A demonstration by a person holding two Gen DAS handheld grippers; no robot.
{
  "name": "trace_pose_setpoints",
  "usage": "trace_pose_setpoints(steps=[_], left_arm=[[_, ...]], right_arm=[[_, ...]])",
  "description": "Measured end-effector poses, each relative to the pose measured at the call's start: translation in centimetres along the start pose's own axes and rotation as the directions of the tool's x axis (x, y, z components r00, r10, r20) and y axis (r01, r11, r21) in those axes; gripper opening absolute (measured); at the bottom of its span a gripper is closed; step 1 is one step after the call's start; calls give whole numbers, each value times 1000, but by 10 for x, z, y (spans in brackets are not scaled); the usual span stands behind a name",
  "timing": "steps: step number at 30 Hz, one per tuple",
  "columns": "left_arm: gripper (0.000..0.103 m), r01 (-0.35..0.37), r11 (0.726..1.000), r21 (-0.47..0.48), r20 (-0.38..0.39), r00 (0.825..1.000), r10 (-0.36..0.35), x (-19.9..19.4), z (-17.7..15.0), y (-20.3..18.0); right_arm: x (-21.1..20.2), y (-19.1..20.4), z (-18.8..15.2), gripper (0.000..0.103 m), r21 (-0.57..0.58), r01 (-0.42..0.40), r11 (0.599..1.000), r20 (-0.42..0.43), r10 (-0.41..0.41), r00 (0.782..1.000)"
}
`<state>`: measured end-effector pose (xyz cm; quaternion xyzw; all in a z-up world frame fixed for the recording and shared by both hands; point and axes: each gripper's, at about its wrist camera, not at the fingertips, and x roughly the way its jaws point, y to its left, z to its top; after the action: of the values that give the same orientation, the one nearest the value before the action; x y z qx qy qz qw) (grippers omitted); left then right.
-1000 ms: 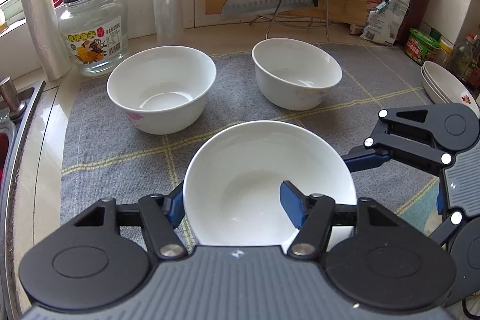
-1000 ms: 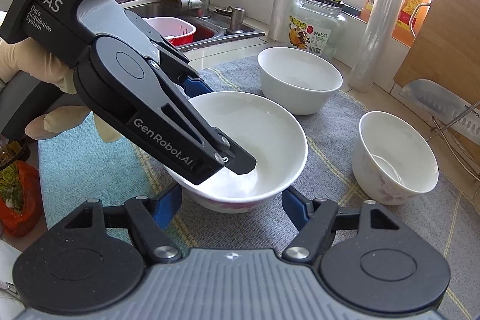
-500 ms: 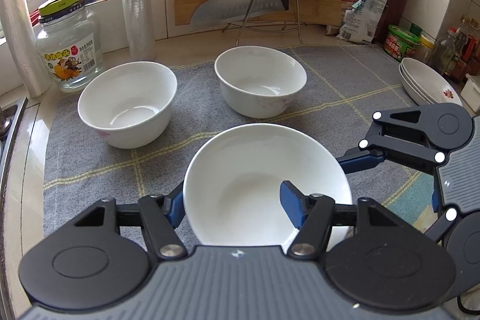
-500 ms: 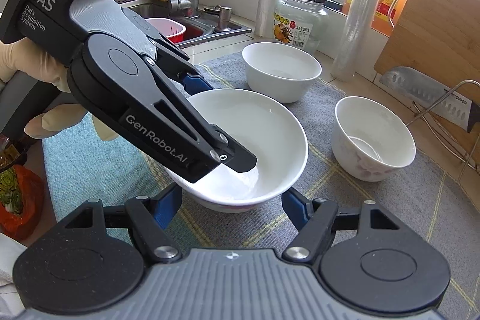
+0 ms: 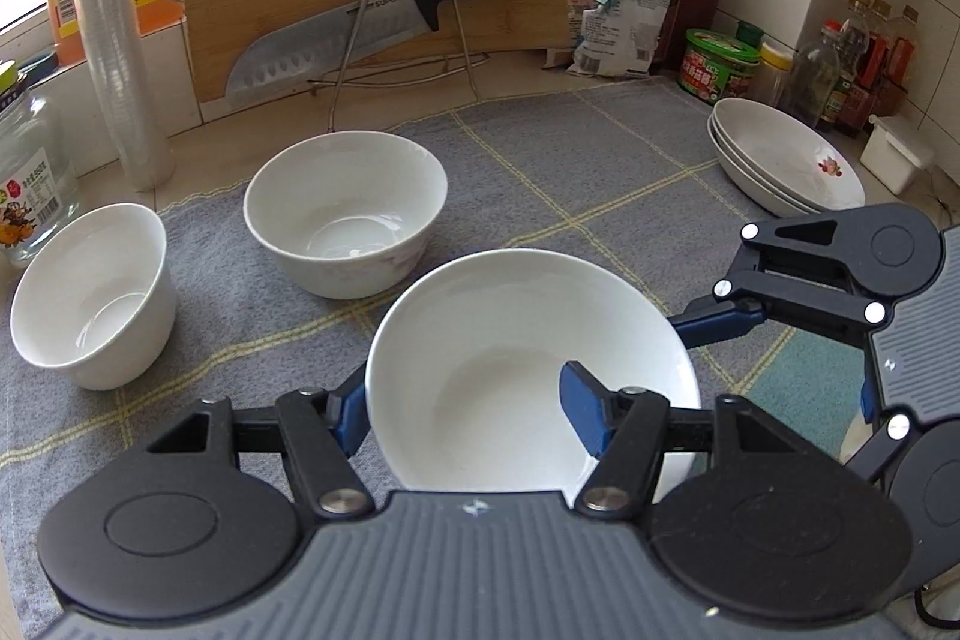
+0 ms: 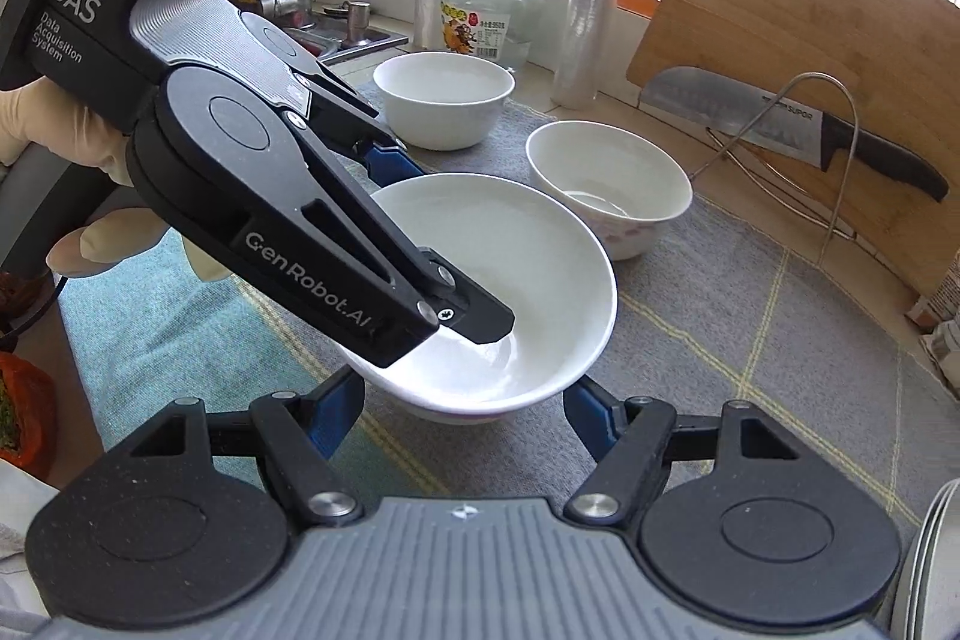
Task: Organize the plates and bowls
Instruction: 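Carry the white bowl with the left tool toward the plate stack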
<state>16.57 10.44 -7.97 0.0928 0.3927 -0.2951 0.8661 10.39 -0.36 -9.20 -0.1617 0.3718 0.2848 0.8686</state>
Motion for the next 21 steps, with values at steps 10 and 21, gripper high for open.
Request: trace_pose_setpoints(steps=[10, 21], left_arm=[[63, 77, 994, 71, -5, 997, -77, 23, 20, -35], [63, 120, 987, 105, -17, 993, -119, 44, 32, -57]], right_arm=[[-21, -25, -26, 77, 64, 77, 995, -30, -75, 997], [-29, -45, -42, 77, 108, 121, 987, -61, -115, 991]])
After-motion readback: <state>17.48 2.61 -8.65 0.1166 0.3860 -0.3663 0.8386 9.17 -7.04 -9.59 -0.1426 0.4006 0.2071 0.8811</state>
